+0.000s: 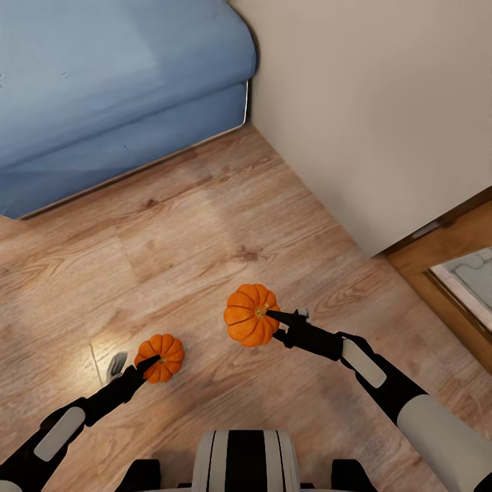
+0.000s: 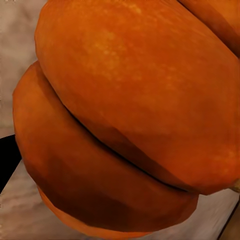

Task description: Place each of the two pumpkins and all three candles from the living room inside a cabinet in the living room (use any cabinet), then make sure every cabinet is closed, and position the cauldron so it is next to a table in the living room.

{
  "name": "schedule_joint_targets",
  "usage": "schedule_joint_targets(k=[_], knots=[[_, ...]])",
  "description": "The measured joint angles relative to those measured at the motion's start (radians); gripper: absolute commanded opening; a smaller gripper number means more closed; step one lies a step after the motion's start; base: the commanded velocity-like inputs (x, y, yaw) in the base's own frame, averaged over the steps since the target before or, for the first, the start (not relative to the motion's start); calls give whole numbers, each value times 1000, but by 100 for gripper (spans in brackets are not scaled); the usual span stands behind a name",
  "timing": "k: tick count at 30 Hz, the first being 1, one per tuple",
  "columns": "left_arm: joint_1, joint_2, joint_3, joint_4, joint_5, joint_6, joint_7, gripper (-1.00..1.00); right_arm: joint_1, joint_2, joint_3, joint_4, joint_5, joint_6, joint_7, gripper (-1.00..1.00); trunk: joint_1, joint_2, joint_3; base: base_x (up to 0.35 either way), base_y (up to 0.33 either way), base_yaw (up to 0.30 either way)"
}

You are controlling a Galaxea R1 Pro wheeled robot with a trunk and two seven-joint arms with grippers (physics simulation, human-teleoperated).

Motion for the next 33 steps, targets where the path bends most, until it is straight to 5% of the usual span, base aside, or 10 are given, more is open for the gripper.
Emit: schedule_joint_targets(k=[19,33], knots=[[0,2,1,-36,-13,-5,14,-100,0,0,0,1,-2,-1,3,-100,-8,4,73,0,0,0],[0,27,8,-55,-15,-6,12,-100,0,1,1,5,-2,0,1,-100,-15,8,128,0,0,0]])
